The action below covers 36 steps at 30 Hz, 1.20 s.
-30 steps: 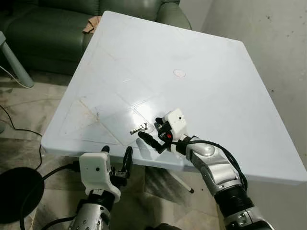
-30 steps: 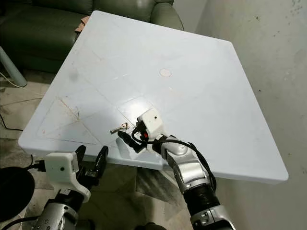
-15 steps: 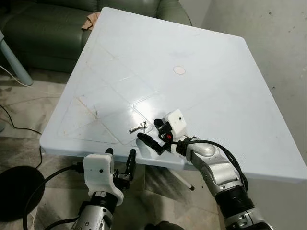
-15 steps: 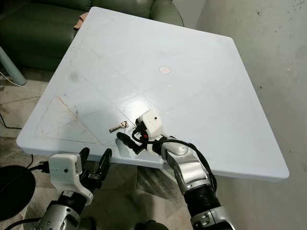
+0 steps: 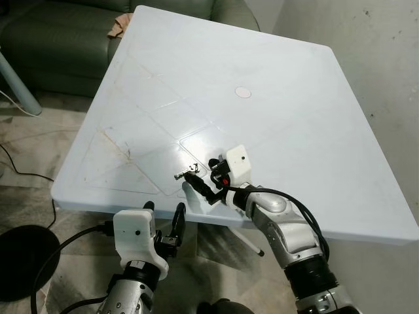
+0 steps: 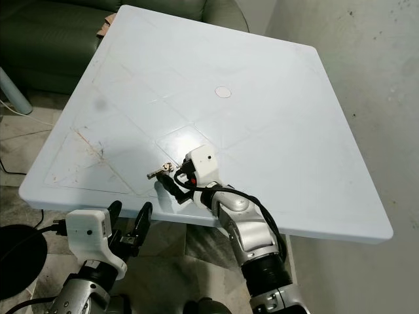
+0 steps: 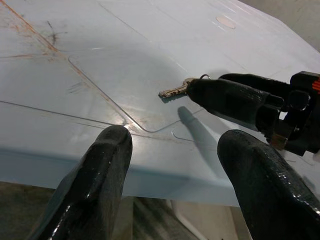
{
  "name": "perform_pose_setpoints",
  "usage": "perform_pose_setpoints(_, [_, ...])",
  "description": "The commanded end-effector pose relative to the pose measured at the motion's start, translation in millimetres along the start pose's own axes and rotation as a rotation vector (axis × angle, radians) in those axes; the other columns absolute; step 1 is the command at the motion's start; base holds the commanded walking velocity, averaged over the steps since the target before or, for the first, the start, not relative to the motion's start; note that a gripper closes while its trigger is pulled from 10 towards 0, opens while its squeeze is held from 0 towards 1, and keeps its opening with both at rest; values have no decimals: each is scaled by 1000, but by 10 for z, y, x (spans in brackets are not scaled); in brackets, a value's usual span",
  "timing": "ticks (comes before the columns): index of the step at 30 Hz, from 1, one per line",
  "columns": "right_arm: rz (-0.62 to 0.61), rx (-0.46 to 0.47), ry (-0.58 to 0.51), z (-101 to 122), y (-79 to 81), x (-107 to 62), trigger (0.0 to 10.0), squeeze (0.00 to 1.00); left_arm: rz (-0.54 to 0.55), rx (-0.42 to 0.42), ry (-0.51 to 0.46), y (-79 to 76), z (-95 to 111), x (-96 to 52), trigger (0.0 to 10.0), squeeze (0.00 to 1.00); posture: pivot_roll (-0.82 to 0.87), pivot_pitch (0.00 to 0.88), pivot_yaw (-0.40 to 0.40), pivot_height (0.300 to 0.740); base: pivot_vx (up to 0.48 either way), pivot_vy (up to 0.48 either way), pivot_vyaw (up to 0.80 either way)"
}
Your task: Hang keys on a hook
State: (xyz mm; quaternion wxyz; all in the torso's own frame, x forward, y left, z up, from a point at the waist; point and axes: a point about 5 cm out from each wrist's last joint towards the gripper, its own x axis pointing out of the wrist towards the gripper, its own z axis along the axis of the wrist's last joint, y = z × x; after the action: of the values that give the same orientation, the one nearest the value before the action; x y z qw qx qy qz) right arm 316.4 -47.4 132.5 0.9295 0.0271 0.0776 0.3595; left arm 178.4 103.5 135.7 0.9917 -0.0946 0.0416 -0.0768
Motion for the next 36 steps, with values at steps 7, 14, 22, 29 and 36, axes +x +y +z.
perform_pose_setpoints(7, [-59, 15, -10, 24, -108, -64, 0, 0, 7, -18, 2, -21, 16, -19, 10000, 0, 63, 207, -186, 724, 0, 0, 0])
perform_pose_setpoints(14, [-59, 16, -15, 26, -104, -87, 0, 0, 10, -19, 1, -17, 18, -18, 10000, 0, 63, 207, -186, 724, 0, 0, 0])
perform_pose_setpoints(22, [-12, 26, -27, 41, -61, -110, 0, 0, 15, -22, -1, -11, 24, -18, 10000, 0, 63, 209, -186, 724, 0, 0, 0])
perform_pose_setpoints(29, [15, 30, -10, 39, -30, -119, 3098, 0, 18, -24, -3, -7, 28, -14, 10000, 0, 62, 210, -189, 724, 0, 0, 0])
perform_pose_setpoints(36, [15, 25, 33, 8, -2, -93, 10000, 0, 22, -25, -6, -2, 33, -8, 10000, 0, 62, 209, -189, 724, 0, 0, 0])
